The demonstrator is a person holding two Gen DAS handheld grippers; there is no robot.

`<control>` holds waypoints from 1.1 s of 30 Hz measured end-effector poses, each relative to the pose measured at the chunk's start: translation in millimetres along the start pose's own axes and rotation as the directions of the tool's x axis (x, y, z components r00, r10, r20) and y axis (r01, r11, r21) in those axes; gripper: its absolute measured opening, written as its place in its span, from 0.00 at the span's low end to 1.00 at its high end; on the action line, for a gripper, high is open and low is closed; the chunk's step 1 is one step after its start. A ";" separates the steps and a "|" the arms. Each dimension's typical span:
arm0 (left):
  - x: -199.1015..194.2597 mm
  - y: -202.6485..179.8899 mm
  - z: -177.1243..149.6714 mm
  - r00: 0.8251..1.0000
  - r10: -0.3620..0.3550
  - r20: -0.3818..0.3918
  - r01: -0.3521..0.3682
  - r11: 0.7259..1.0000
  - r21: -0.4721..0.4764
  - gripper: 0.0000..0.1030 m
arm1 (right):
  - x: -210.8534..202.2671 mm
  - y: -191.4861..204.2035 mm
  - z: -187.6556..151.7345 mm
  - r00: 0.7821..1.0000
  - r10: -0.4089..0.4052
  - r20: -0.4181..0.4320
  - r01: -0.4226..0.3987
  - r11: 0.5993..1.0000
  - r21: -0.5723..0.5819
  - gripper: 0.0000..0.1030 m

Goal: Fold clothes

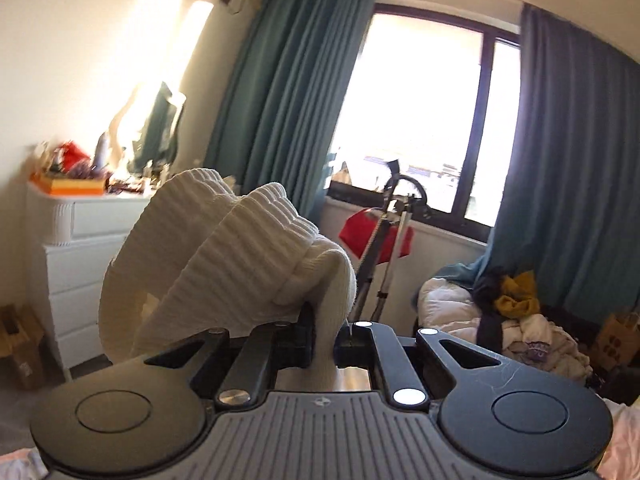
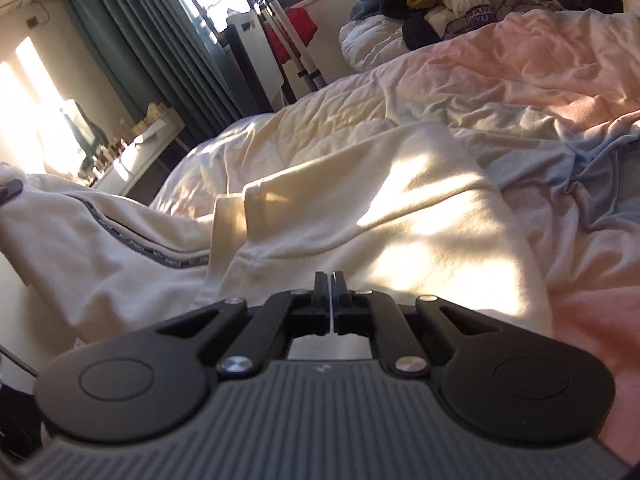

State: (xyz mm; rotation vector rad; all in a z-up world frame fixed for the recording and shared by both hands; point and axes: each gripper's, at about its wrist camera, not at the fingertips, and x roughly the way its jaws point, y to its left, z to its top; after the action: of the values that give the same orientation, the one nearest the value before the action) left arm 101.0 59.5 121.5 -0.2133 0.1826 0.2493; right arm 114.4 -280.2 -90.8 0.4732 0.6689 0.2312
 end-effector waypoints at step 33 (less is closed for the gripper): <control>-57.2 -251.8 -287.4 0.852 -0.383 -0.356 0.517 0.518 0.682 0.45 | -81.4 -171.3 81.9 0.972 0.087 0.218 -0.171 0.899 0.403 0.05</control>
State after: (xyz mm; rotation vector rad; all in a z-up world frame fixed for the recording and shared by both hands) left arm 69.0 -258.0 -96.2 0.5838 0.3734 -0.3980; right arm 114.3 -486.1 -74.9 0.9457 0.4923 0.1626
